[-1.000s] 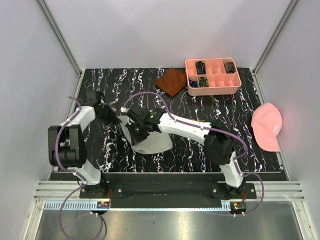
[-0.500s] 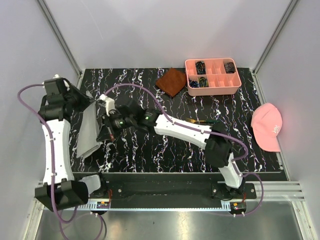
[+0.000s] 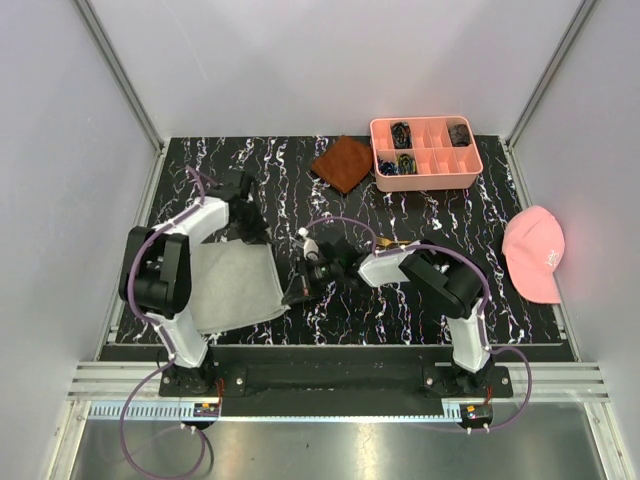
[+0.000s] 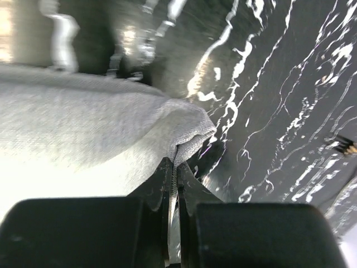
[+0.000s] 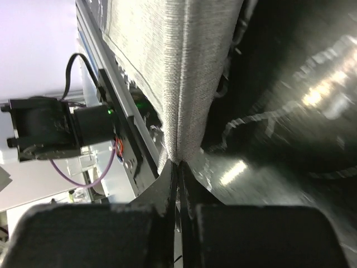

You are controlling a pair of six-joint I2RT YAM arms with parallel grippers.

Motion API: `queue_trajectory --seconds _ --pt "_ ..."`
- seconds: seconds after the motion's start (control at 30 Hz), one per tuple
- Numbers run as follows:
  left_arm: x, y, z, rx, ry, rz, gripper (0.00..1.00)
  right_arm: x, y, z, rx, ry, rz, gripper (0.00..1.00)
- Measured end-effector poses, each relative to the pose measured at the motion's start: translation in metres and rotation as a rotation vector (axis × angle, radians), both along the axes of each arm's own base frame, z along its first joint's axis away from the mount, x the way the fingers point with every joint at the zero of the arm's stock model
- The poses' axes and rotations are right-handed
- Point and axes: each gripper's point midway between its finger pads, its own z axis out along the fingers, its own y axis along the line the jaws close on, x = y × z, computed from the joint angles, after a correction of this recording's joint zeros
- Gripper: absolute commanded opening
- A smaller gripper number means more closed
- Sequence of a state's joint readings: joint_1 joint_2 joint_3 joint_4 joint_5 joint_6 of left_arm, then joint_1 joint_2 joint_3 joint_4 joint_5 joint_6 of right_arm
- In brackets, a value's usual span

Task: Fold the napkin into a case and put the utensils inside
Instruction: Turn over the upper triangle folded napkin at the center of the board, then move the lower triangle-folded napkin to the center of the board.

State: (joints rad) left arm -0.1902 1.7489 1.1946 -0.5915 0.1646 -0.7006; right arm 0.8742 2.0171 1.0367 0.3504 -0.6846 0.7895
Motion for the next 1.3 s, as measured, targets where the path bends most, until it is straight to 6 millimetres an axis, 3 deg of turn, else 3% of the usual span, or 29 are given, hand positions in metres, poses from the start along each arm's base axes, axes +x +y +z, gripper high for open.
queue_trajectory --seconds 0.27,0.4,0.43,0.5,0.57,0.67,0.73,0.8,0.87,0.97,1.1,1.2,1.3 --pt "0.011 -0.041 -0.027 0.005 0.035 -0.055 0.15 0.005 -0.027 -0.007 0.017 -0.004 -0.043 0.00" --pt "0.027 -0.058 -0.026 -0.003 -0.009 -0.067 0.44 -0.002 -0.043 -0.015 -0.023 0.033 -0.057 0.25" --pt "0.035 -0.061 -0.021 -0.008 -0.037 -0.065 0.48 -0.007 -0.048 -0.019 -0.042 0.051 -0.053 0.31" --pt "0.050 -0.065 -0.006 -0.021 -0.100 -0.063 0.67 -0.015 -0.058 -0.025 -0.090 0.084 -0.052 0.42" --pt "0.057 -0.067 0.012 -0.030 -0.152 -0.074 0.67 -0.019 -0.067 -0.025 -0.119 0.104 -0.053 0.50" --pt "0.051 -0.066 0.054 -0.039 -0.235 -0.096 0.64 -0.008 -0.078 -0.019 -0.147 0.098 -0.085 0.57" --pt "0.039 -0.064 0.083 -0.046 -0.307 -0.114 0.60 0.008 -0.083 -0.018 -0.162 0.093 -0.124 0.58" --pt "0.007 -0.064 0.110 -0.049 -0.380 -0.150 0.58 0.032 -0.087 -0.013 -0.172 0.086 -0.169 0.59" --pt "-0.024 -0.070 0.117 -0.049 -0.406 -0.191 0.56 0.059 -0.084 -0.008 -0.169 0.069 -0.200 0.59" --pt "-0.074 -0.086 0.092 -0.027 -0.369 -0.278 0.54 0.102 -0.072 0.000 -0.160 0.032 -0.228 0.54" --pt "-0.131 -0.092 0.031 0.068 -0.198 -0.372 0.53 0.152 -0.058 0.010 -0.152 -0.026 -0.257 0.43" --pt "-0.144 -0.092 0.011 0.125 -0.141 -0.385 0.48 0.174 -0.054 0.011 -0.155 -0.054 -0.265 0.39" --pt "-0.148 -0.095 0.002 0.155 -0.126 -0.386 0.48 0.182 -0.055 0.002 -0.179 -0.055 -0.269 0.38"
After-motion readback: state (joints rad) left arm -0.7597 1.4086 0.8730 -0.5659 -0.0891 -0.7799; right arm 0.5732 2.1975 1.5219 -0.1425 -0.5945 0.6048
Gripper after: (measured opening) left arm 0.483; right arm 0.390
